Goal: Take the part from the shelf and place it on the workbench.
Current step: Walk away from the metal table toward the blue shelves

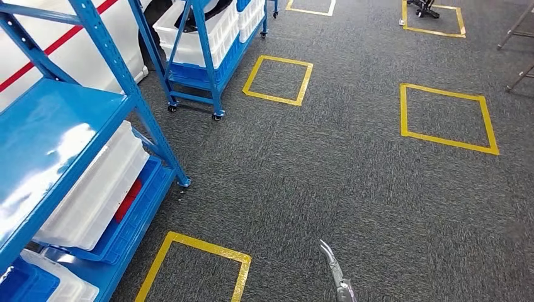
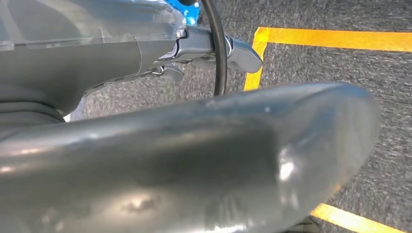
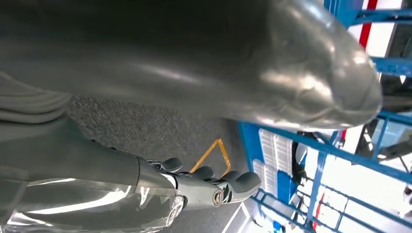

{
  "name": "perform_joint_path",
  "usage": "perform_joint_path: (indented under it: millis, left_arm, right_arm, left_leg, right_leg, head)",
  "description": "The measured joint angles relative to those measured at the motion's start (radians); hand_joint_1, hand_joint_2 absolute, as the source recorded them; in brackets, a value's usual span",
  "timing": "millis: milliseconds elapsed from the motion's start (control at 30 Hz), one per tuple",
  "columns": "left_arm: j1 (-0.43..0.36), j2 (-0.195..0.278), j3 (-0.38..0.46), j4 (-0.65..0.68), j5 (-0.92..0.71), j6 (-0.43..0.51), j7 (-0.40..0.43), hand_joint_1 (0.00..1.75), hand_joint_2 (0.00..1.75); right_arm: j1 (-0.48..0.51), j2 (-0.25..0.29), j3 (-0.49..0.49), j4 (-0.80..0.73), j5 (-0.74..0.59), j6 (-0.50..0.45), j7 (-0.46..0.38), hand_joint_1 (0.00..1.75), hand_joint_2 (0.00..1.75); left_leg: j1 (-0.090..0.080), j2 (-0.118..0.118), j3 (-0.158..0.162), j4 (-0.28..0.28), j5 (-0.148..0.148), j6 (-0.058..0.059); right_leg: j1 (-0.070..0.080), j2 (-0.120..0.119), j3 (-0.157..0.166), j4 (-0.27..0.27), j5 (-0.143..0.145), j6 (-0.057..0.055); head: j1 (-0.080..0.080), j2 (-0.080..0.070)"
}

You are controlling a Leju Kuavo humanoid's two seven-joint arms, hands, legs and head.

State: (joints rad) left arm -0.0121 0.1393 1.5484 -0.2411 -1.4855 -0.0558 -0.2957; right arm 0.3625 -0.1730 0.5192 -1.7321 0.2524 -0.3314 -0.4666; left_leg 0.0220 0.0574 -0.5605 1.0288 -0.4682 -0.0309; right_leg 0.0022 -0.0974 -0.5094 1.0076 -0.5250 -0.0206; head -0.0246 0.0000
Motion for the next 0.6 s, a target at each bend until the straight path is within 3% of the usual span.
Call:
perform_joint_path:
  millis: [100, 167, 233, 300, 333, 367, 400, 467, 533, 600]
  left_arm:
    - [-0.001, 0.002, 0.0, 0.0, -0.001, -0.001, 0.006, 0.0, 0.0]
    - [-0.002, 0.003, 0.0, 0.0, -0.002, -0.001, 0.008, 0.0, 0.0]
    - [-0.008, 0.004, 0.0, 0.0, -0.002, -0.001, 0.008, 0.0, 0.0]
    - [-0.01, 0.005, 0.0, 0.0, -0.002, -0.001, 0.008, 0.0, 0.0]
    - [-0.01, 0.005, 0.0, 0.0, -0.002, -0.001, 0.008, 0.0, 0.0]
    - [-0.01, 0.005, 0.0, 0.0, -0.002, -0.001, 0.008, 0.0, 0.0]
    - [-0.01, 0.005, 0.0, 0.0, -0.002, -0.001, 0.008, 0.0, 0.0]
    - [-0.012, 0.004, 0.0, 0.0, -0.002, -0.002, 0.008, 0.0, 0.0]
    - [-0.012, 0.003, 0.0, 0.0, -0.003, -0.002, 0.007, 0.0, 0.0]
    - [-0.008, 0.003, 0.0, 0.0, -0.004, -0.002, 0.008, 0.0, 0.0]
  right_arm:
    - [0.009, -0.021, -0.01, -0.014, -0.01, 0.004, -0.001, 0.0, 0.0]
    - [0.012, -0.032, -0.016, -0.02, -0.011, 0.006, -0.002, 0.0, 0.0]
    - [0.017, -0.04, -0.019, -0.023, -0.012, 0.006, -0.003, 0.0, 0.0]
    - [0.022, -0.046, -0.021, -0.024, -0.012, 0.006, -0.003, 0.0, 0.0]
    - [0.024, -0.048, -0.022, -0.024, -0.013, 0.007, -0.003, 0.0, 0.0]
    - [0.025, -0.05, -0.023, -0.024, -0.014, 0.007, -0.003, 0.0, 0.0]
    - [0.026, -0.052, -0.025, -0.024, -0.016, 0.008, -0.003, 0.0, 0.0]
    - [0.027, -0.058, -0.029, -0.026, -0.023, 0.01, -0.003, 0.0, 0.0]
    - [0.029, -0.064, -0.036, -0.028, -0.029, 0.018, -0.004, 0.0, 0.0]
    - [0.029, -0.07, -0.044, -0.031, -0.035, 0.026, -0.006, 0.0, 0.0]
  left_leg:
    - [-0.005, -0.02, -0.001, -0.01, 0.002, 0.022]
    - [-0.002, -0.037, 0.003, -0.02, 0.01, 0.039]
    - [-0.002, -0.057, 0.002, -0.024, 0.016, 0.049]
    - [-0.006, -0.081, -0.001, -0.023, 0.017, 0.052]
    - [-0.007, -0.094, -0.001, -0.023, 0.017, 0.052]
    - [-0.008, -0.108, 0.001, -0.022, 0.017, 0.052]
    - [-0.008, -0.122, 0.003, -0.021, 0.017, 0.051]
    - [-0.009, -0.148, 0.003, -0.018, 0.017, 0.047]
    - [-0.008, -0.17, -0.004, -0.017, 0.019, 0.037]
    - [-0.006, -0.19, -0.011, -0.021, 0.023, 0.023]
  right_leg:
    - [-0.002, -0.014, 0.008, 0.0, -0.005, 0.017]
    - [-0.007, 0.027, -0.007, 0.038, -0.036, 0.027]
    - [-0.011, 0.08, -0.062, 0.152, -0.101, 0.032]
    - [-0.011, 0.094, -0.123, 0.268, -0.14, 0.032]
    - [-0.011, 0.095, -0.135, 0.283, -0.131, 0.031]
    - [-0.01, 0.098, -0.126, 0.257, -0.101, 0.028]
    - [-0.01, 0.106, -0.101, 0.198, -0.059, 0.024]
    - [-0.009, 0.147, -0.045, 0.066, 0.004, 0.014]
    - [-0.006, 0.17, -0.023, 0.01, 0.019, 0.008]
    - [-0.007, 0.15, -0.02, -0.001, 0.023, 0.002]
  head:
    - [0.002, 0.0]
    - [0.005, 0.0]
    - [0.01, 0.0]
    - [0.011, 0.0]
    - [0.011, 0.0]
    - [0.011, 0.0]
    - [0.011, 0.0]
    - [0.011, 0.0]
    - [0.011, 0.0]
    - [0.011, 0.0]
